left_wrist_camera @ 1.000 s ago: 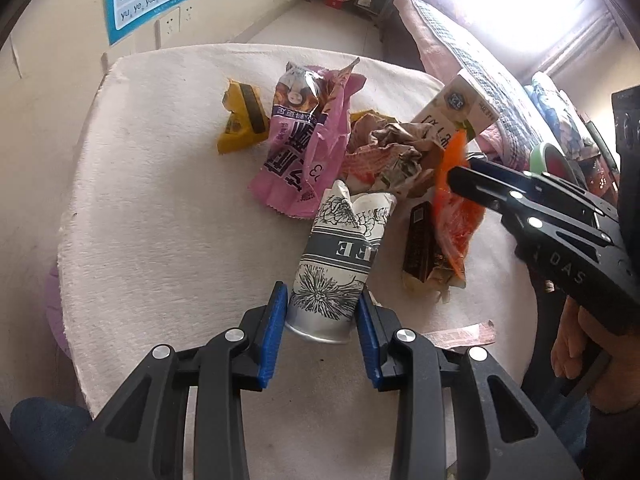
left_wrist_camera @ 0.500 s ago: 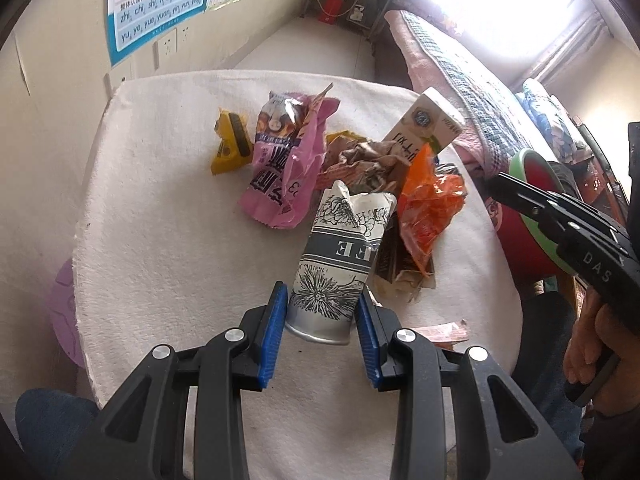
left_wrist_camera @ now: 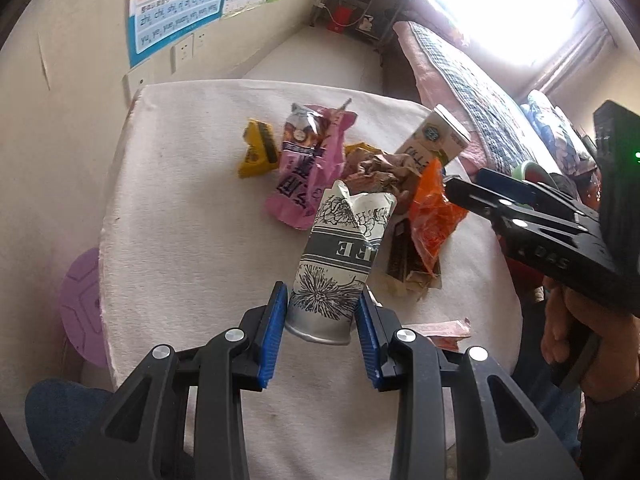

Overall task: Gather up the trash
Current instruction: 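Grasp the white paper cup with the left tool while the right tool grasps the orange bag, then carry the paper cup and orange bag over the red bucket with both tools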

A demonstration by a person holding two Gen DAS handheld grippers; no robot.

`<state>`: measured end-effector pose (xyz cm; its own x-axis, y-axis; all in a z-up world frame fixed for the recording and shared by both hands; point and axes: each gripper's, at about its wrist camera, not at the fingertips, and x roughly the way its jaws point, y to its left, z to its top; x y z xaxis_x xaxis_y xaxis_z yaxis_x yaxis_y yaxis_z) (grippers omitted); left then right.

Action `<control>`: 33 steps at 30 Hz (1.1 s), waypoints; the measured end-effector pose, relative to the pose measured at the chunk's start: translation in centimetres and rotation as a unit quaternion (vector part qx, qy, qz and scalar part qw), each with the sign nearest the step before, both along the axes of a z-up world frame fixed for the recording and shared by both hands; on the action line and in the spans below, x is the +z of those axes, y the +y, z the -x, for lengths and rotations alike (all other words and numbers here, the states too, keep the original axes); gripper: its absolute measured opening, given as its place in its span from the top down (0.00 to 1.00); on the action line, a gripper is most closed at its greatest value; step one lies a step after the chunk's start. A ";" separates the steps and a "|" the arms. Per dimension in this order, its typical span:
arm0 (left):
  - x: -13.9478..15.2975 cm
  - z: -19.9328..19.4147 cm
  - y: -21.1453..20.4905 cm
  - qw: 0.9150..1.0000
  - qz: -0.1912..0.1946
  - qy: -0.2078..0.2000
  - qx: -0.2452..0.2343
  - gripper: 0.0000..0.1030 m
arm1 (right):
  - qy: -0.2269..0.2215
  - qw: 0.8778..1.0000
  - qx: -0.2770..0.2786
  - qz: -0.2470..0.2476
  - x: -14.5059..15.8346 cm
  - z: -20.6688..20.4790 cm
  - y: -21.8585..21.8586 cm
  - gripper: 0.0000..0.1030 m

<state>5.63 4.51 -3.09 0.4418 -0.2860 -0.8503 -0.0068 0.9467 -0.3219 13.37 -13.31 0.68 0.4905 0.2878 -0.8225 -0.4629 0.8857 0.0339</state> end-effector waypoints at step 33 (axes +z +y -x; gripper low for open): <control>3.9 -0.1 -5.1 0.999 -0.002 -0.038 -0.038 0.69 | -0.048 0.995 -0.038 -0.076 7.5 4.1 -8.1 0.93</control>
<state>5.74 -0.57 0.78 0.4824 -0.3185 -0.8160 0.0901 0.9447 -0.3154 9.27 -21.36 8.18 0.5891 0.3654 -0.7207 -0.4029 0.9060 0.1300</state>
